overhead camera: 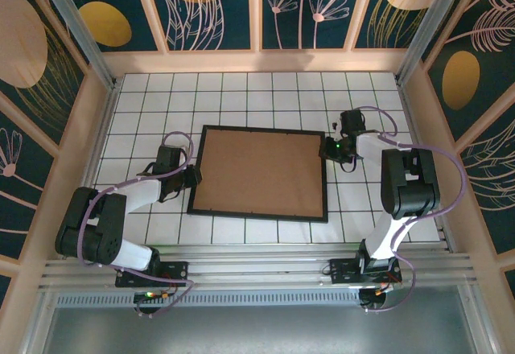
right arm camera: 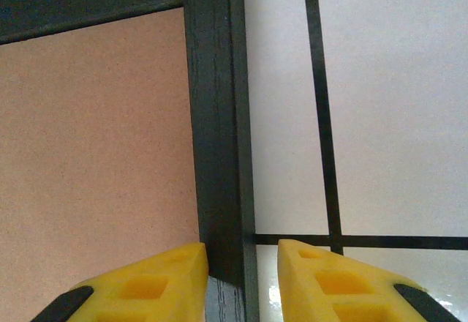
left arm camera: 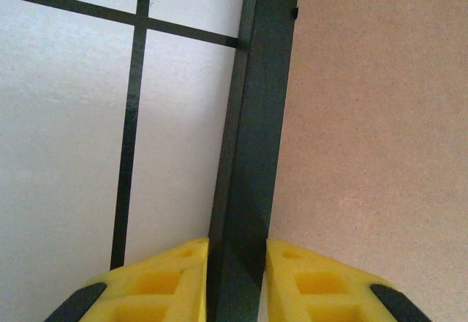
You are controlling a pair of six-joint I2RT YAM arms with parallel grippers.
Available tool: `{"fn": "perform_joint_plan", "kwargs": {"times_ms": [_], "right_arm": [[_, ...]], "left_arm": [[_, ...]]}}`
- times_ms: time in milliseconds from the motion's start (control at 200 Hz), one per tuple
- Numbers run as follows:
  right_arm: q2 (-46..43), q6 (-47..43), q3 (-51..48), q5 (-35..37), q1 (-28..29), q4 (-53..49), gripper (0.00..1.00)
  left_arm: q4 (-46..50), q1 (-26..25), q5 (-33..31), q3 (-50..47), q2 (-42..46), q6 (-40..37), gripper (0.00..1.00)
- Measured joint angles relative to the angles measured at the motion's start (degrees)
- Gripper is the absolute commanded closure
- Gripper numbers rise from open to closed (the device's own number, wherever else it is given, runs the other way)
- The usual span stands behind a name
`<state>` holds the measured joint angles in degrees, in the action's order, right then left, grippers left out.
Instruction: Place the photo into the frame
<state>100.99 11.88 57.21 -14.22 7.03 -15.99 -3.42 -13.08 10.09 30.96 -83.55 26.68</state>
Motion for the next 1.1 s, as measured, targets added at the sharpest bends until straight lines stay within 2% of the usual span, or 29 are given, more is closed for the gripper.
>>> {"fn": "perform_joint_plan", "kwargs": {"times_ms": [335, 691, 921, 1101], "right_arm": [[-0.4, 0.5, -0.9, 1.9, 1.4, 1.3, 0.66], [-0.4, 1.1, -1.5, 7.1, 4.5, 2.7, 0.65], [-0.5, 1.0, -1.4, 8.6, 6.0, 2.4, 0.54], [-3.6, 0.9, -1.4, 8.0, 6.2, -1.5, 0.51]], "left_arm": [[0.0, 0.0, 0.0, 0.0, 0.0, 0.0, 0.75], [0.0, 0.0, 0.1, 0.0, 0.0, 0.0, 0.75], [0.0, 0.0, 0.0, 0.0, 0.0, 0.0, 0.75], [0.0, 0.0, 0.0, 0.0, 0.0, 0.0, 0.75]]}}
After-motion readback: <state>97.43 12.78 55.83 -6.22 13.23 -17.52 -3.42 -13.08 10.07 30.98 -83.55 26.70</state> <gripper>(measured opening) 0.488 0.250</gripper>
